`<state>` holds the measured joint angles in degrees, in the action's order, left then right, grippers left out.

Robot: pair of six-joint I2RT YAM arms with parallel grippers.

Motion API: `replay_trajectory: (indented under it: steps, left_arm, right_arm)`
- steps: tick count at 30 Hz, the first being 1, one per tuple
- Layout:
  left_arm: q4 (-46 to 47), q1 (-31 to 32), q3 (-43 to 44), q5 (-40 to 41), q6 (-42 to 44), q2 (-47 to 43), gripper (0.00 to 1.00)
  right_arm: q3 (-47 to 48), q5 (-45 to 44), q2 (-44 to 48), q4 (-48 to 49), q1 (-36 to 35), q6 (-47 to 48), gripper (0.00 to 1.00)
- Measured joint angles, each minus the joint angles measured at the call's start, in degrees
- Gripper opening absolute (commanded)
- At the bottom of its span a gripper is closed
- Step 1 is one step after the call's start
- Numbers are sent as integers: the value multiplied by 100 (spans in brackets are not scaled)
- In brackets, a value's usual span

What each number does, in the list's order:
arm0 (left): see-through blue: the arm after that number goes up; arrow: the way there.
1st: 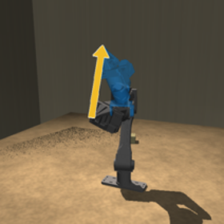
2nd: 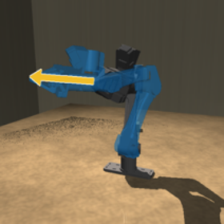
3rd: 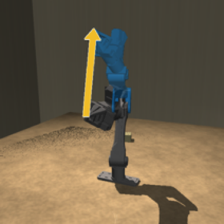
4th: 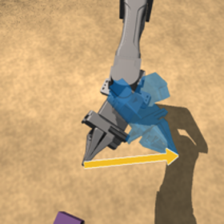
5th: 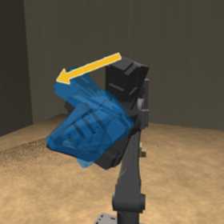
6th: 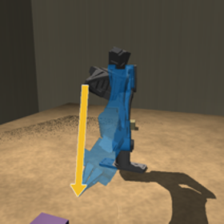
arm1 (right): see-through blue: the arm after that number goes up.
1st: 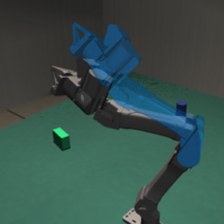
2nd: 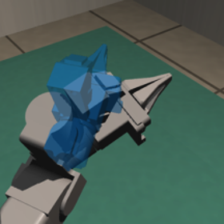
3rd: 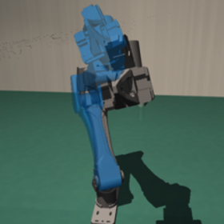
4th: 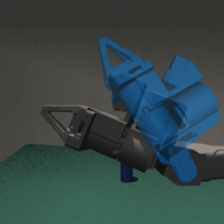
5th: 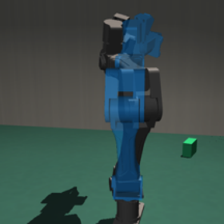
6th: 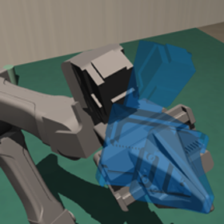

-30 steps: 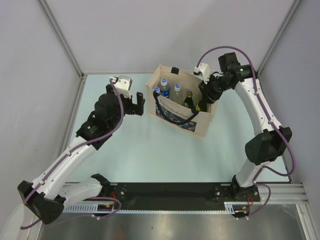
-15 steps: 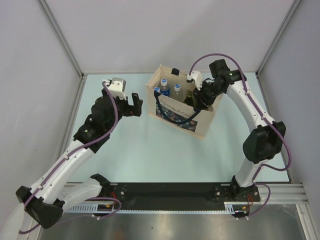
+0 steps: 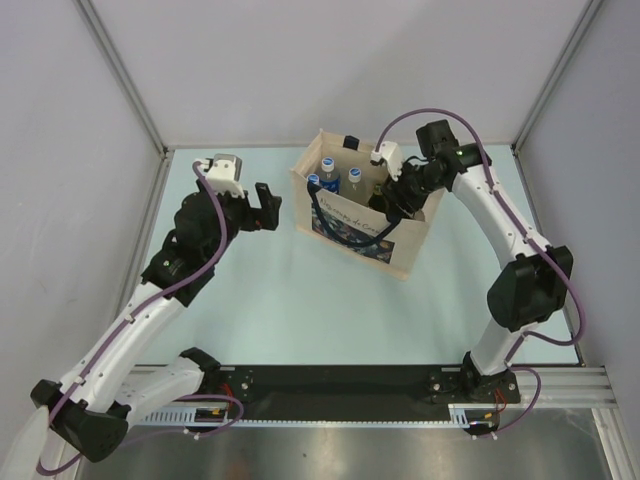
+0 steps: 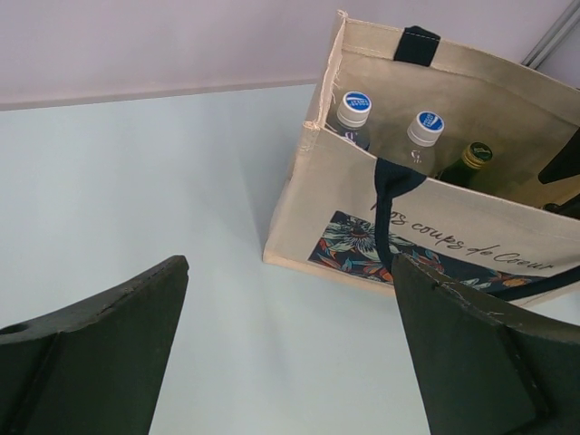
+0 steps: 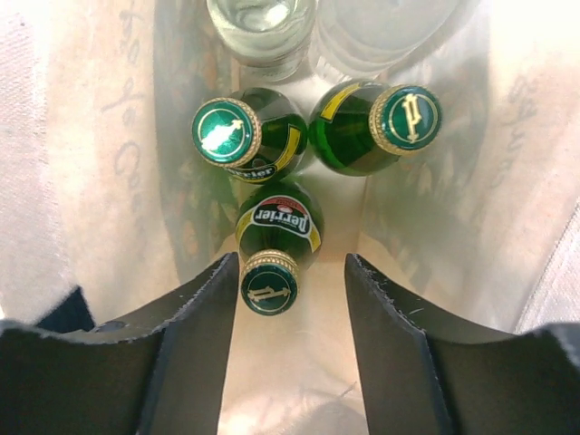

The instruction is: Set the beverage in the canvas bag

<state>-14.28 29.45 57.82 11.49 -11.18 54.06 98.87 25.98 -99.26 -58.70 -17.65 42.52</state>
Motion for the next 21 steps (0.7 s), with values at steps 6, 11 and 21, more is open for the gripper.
replay_trajectory:
  steps: [6,11,21]
  left_arm:
    - [-2,-35,0,-68,-57,0,100]
    - [-37,-107,48,-173,-166,9,100]
    - [-780,-850,1644,-560,-1036,660,100]
  right_arm:
    - [166,7,59,-20,2,-26,59]
    - [730,22,83,-142,55,-122,77]
    - [1370,-553,1174,1027,1882,-2328,100]
